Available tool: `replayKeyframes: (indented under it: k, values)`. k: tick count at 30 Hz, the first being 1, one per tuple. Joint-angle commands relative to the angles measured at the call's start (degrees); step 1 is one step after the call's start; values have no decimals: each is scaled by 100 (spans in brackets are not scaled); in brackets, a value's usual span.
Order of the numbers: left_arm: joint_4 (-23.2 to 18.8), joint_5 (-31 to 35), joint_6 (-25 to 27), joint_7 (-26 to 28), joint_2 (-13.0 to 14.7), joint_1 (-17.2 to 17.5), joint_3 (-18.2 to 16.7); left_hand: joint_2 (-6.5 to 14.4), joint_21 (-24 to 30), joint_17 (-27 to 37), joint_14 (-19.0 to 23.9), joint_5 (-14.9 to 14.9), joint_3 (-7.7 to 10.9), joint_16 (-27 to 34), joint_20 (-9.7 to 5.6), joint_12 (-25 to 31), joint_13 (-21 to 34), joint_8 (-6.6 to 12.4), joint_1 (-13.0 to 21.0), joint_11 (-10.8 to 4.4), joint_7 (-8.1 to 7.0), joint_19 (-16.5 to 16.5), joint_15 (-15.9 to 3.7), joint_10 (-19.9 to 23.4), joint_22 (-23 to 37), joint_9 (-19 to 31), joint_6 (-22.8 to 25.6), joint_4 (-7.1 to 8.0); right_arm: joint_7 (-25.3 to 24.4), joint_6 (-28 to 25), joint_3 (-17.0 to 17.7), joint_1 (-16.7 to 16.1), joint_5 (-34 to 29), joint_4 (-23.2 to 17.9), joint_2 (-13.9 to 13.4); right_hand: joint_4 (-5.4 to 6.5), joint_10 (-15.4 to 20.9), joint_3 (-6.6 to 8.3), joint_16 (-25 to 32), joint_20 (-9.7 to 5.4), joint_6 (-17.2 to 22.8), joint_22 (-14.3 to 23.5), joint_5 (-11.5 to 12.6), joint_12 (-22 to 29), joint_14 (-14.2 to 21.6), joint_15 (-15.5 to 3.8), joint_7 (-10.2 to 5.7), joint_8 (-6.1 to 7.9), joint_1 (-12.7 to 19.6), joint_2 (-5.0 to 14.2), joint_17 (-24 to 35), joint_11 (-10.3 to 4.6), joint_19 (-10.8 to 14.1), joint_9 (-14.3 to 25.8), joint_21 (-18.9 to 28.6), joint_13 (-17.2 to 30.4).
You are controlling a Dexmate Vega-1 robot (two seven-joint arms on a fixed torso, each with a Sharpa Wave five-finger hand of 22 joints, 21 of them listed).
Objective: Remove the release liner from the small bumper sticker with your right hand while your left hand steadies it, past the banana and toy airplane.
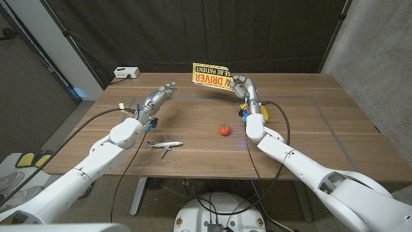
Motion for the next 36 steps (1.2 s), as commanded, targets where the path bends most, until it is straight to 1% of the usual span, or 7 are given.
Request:
replayKeyframes:
  k: [1,4,13,17,22,32,36]
  values:
    - [-179,684,295,593,115,-32,31,-86,35,61,69,-23,-45,53,47,79,67,67,242,-10,21,84,5,98,19,25,145,-27,373,764,440,-322,624,-110,38,-20,55,-34,21,53,41,20,-28,29,64,-462,44,-8,-51,2,25,23,-4,16,28,24]
    - [-115,684,228,578,73,-68,24,-156,38,90,49,-31,-100,64,25,102,97,59,348,-22,79,94,-24,102,19,28,143,-17,506,849,507,-394,713,-198,9,-25,66,-43,32,54,46,21,-41,32,76,-462,46,-20,-44,1,44,23,-10,18,43,32]
    - [46,621,-30,527,9,-136,-85,-259,45,158,100,-40,-252,126,-2,197,161,92,495,-80,-95,110,-66,201,23,30,308,36,1053,1164,674,-551,1066,-341,-63,-28,52,-55,44,58,27,23,-69,23,88,-462,72,-60,-32,20,84,28,-8,23,85,51]
    - [101,538,-231,298,58,-256,-148,-723,41,198,98,0,-543,133,-7,277,220,100,565,-150,-111,116,-93,242,21,28,405,33,1233,1302,724,-607,1148,-378,-78,-10,38,-81,43,47,23,25,-90,15,77,-465,65,-78,-65,14,103,25,-41,26,92,59]
    - [119,373,-385,5,92,-374,-200,-858,35,215,65,42,-641,124,-8,297,244,85,585,-152,-108,109,-82,235,21,29,432,61,1291,1449,796,-697,1170,-420,-46,-7,102,-96,74,49,72,27,-112,36,126,-471,98,-81,-66,25,137,71,-10,30,133,69]
    - [87,184,-316,-502,270,-606,-205,-596,41,294,76,78,-610,176,-10,398,310,157,1008,-233,-98,133,-129,328,23,35,802,88,1510,1710,938,-868,1289,-576,-53,-17,112,-103,84,52,91,30,-138,35,150,-456,110,-103,-47,39,167,64,1,34,178,85]
    - [97,145,-312,-632,293,-691,-190,-405,129,372,429,20,-626,381,-62,584,362,198,1348,-390,-24,346,-336,703,25,37,1087,86,1622,1729,980,-920,1334,-660,-76,-13,118,-112,83,54,100,31,-151,32,158,-456,115,-113,-54,40,176,66,1,35,196,86]
